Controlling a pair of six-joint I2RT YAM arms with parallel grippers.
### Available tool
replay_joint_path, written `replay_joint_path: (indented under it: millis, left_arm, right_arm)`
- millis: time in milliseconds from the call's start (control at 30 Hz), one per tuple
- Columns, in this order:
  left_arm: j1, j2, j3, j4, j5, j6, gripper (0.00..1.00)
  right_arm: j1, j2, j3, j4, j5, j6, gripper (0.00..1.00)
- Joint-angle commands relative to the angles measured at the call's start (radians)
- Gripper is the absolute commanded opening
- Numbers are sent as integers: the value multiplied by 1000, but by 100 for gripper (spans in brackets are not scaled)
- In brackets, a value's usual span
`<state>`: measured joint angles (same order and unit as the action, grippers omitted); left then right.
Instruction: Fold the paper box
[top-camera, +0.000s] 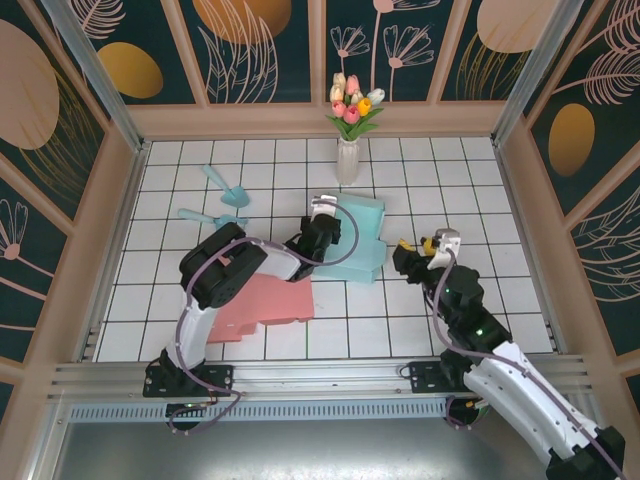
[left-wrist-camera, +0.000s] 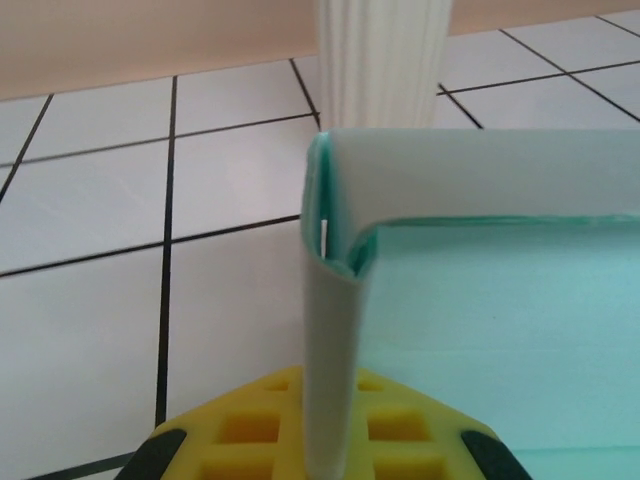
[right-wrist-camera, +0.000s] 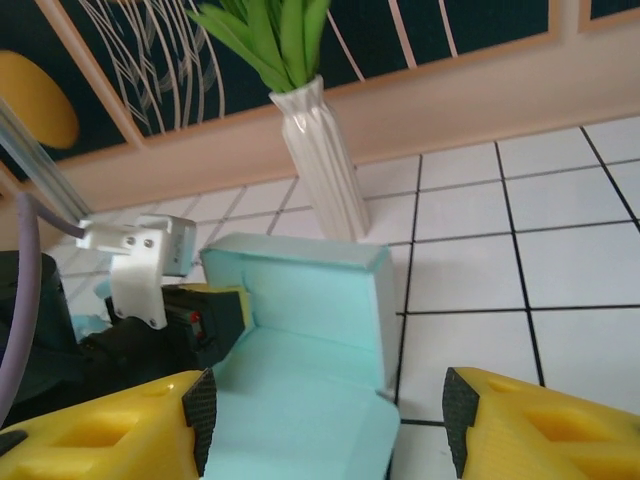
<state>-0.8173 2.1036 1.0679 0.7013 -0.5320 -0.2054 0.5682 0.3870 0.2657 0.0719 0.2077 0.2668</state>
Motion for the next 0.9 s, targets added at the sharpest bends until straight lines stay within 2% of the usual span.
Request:
replay_joint_path:
  millis: [0,133,333,467,567,700,867]
  left_arm:
    - [0,-135,36,-187,91,75,0]
    - [0,-200,156,-489,212,121,0]
    - [0,-167,373,-857,405,179,0]
    - [0,-108,512,-1059,464,269,0]
    - [-2,-43,671,-1266,491,309,0]
    - [-34,27,816,-1489,446,366,0]
    - [-126,107,872,-1631,222,471,0]
  right_arm:
    - [-7,-66,16,-17,-22,74,64]
    - [-8,-118,37,-92,0,140,64]
    - [-7,-239,63,-136,-53,163,64]
    - [-8,-326,63,-157,-34,133,64]
    - [-8,-360,62,-184,39,106,66]
    - [-7,-364,62,-191,66,98,66]
    - [-7,-366,61,-189,61,113,66]
